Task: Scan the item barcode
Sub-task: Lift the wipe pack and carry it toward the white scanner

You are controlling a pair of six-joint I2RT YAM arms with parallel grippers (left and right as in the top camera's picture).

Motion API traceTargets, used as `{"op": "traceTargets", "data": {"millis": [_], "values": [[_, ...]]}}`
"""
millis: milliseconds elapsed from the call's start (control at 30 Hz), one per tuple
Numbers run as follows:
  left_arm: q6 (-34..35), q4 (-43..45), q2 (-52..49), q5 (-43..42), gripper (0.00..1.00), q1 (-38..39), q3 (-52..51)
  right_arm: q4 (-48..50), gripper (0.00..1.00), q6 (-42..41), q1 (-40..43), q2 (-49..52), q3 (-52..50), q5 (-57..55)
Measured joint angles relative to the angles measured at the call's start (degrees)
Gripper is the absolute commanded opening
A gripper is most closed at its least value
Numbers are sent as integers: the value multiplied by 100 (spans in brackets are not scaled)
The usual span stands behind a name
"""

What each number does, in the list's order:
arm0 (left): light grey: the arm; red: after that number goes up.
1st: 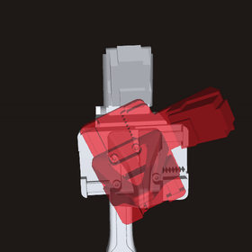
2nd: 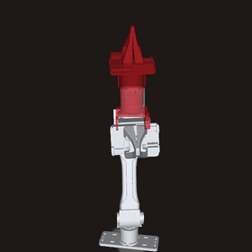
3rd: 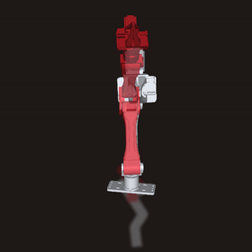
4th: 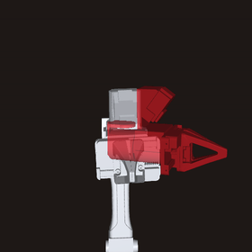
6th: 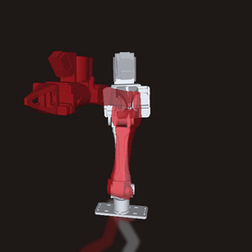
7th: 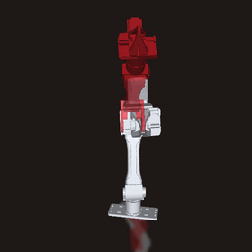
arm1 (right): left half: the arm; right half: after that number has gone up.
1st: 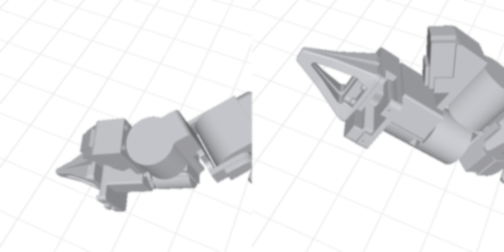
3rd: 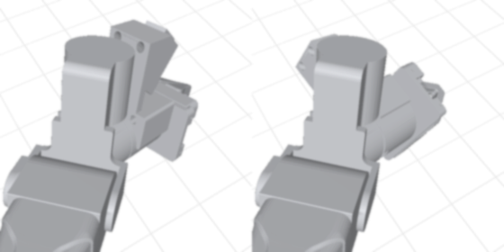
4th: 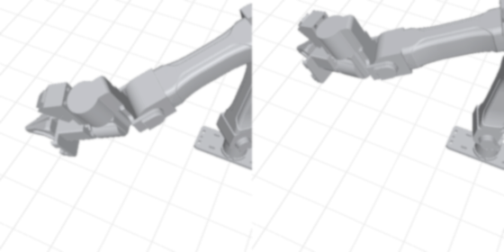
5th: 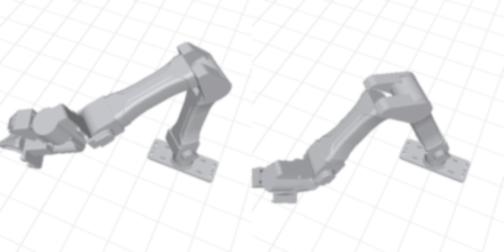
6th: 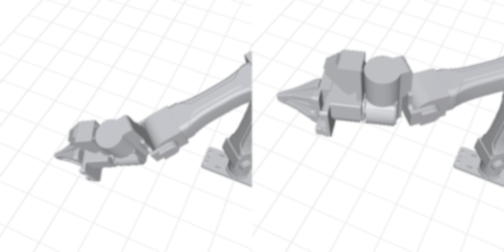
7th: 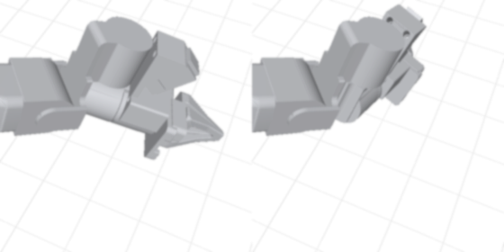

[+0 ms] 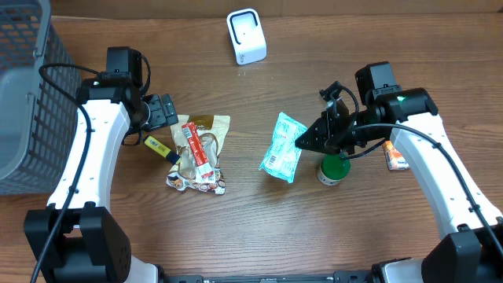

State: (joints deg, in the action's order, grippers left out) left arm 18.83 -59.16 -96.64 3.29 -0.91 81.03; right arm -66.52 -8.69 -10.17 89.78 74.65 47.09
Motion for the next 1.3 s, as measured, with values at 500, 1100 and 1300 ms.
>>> {"op": "traceTargets", "data": {"millis": [500, 1100, 1300], "values": [[0, 0, 0, 0, 100, 0, 0, 911, 3, -140, 0, 0, 2, 107], [0, 2, 0, 0, 100, 0, 0, 610, 4, -1147, -208, 680, 4124, -1338], [0, 0, 0, 0, 100, 0, 0, 1971, 4, -675, -857, 1353, 4203, -3383]]}}
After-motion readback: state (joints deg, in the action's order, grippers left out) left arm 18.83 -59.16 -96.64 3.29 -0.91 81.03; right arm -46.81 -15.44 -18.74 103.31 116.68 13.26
